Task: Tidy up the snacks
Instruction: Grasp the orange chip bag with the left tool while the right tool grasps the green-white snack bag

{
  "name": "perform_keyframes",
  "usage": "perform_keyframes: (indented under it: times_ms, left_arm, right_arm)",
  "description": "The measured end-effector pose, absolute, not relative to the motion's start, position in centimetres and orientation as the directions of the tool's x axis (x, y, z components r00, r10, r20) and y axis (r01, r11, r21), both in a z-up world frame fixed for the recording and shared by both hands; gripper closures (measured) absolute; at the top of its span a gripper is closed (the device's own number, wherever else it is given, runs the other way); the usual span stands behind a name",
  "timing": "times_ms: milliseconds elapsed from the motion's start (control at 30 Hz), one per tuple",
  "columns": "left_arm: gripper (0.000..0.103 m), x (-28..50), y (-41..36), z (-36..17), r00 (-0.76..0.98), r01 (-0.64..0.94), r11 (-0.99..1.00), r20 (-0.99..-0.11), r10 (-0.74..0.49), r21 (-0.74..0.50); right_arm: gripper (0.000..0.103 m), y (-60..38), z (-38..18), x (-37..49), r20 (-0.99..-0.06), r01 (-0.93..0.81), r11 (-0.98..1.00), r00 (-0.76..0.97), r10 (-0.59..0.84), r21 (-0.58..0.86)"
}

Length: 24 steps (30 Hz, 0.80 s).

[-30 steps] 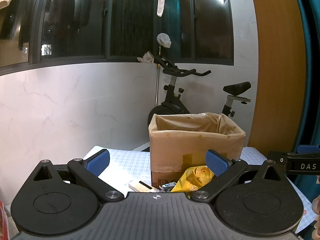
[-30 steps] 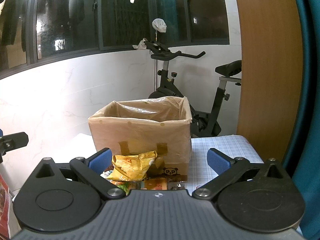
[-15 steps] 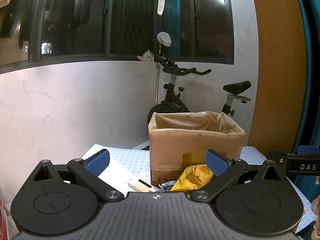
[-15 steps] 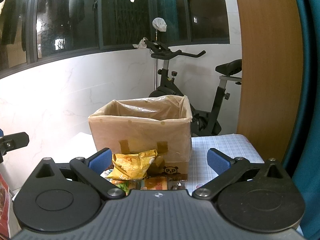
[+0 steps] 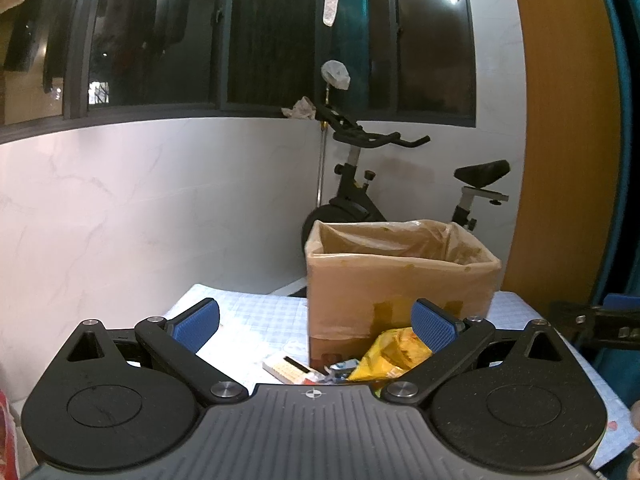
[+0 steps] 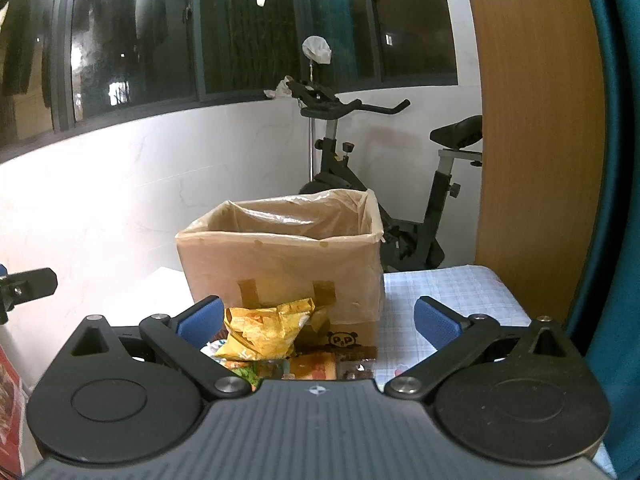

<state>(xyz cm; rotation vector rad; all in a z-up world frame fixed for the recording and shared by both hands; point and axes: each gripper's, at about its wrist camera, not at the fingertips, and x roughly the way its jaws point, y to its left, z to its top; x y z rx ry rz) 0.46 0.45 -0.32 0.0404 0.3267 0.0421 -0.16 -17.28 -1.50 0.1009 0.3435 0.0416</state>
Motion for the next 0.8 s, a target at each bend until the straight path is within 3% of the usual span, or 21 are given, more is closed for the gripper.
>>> perform_keyframes:
  times_ms: [200, 367, 533, 800]
  left_arm:
    - [0.0, 2.6, 3.0, -1.3, 0.935, -0.103, 0.994, -0.338, 0.105, 0.023]
    - [0.001, 5.0, 5.9, -2.4, 0.928, -0.149, 0.988, -0.352, 0.125, -0.04]
    - [0.001, 7.3, 7.4, -3.8, 0.919, -0.154, 0.988, -0.371, 0.133, -0.026]
    - [0.001, 9.0, 7.9, -7.6, 0.889, -0.08, 0.996, -0.455, 0.059, -0.026]
  right_arm:
    - [0.0, -19.2, -3.2, 0.5, -0.324, -0.002, 0.987, 0.945, 0.053, 0.158]
    - [0.0, -20.1, -5.2, 2.6, -0.369, 0.028, 0.984, 0.929, 0.039, 0.176]
    - [0.0, -20.5, -7.4, 4.3, -0.39, 0.038, 0.982, 0.92, 0.039, 0.188]
    - [0.0, -19.2, -12.6, 6.2, -0.494, 0.038, 0.992, 0.869, 0.027, 0.121]
